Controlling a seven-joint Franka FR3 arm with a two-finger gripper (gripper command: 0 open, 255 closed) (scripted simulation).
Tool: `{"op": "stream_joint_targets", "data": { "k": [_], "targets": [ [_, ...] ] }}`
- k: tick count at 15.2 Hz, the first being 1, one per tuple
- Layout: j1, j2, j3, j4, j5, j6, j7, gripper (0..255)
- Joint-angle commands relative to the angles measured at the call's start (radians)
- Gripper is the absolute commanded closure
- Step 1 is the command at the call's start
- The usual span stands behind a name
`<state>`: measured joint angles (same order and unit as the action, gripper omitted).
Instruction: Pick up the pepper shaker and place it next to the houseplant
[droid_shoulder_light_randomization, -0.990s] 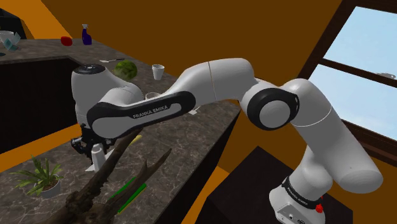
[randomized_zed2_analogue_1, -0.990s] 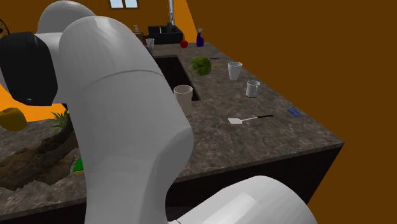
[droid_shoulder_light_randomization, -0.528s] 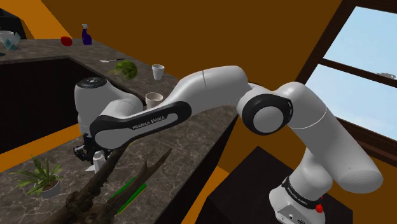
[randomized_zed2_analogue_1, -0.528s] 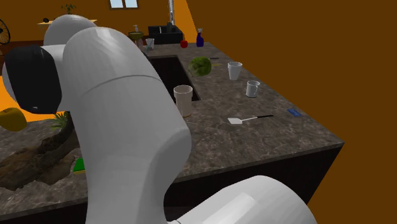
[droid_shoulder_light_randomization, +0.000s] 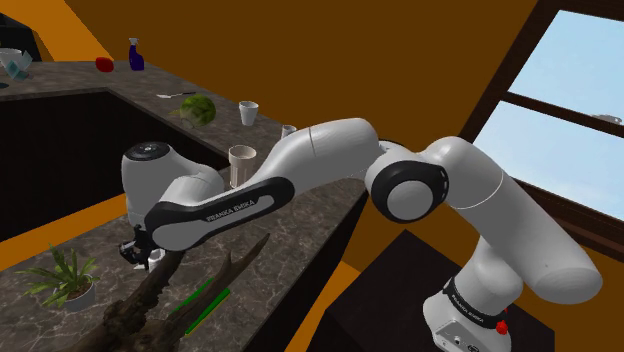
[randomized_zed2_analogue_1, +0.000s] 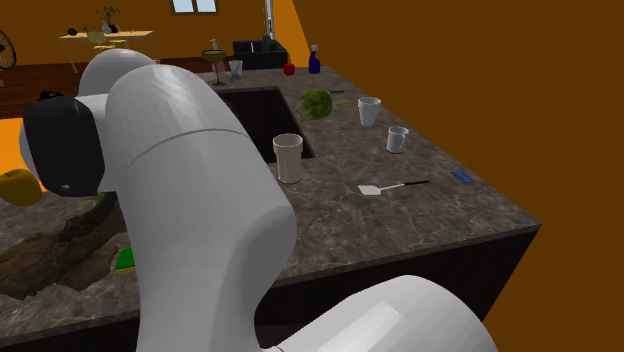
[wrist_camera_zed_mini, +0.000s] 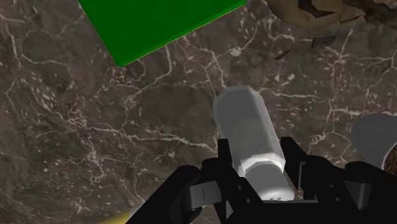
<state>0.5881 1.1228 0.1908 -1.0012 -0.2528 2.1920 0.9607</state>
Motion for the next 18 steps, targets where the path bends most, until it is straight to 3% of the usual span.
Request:
{"op": "stream_joint_targets", "data": {
  "k": [1,9,10,15,18],
  "targets": [
    [0.003,0.029,-0.003,0.017,-0.002,0.013,0.001,255],
    [0.003,0.029,-0.003,0.017,-0.002,0.013,0.001,255],
    [0.004,0.031,-0.003,0.021,-0.002,0.011,0.001,0],
    [0.003,0.029,-0.003,0.017,-0.002,0.013,0.001,0],
    [-0.005,-0.064,0.006,-0.052,0.002,-0.012,0.005,0]
  ]
}}
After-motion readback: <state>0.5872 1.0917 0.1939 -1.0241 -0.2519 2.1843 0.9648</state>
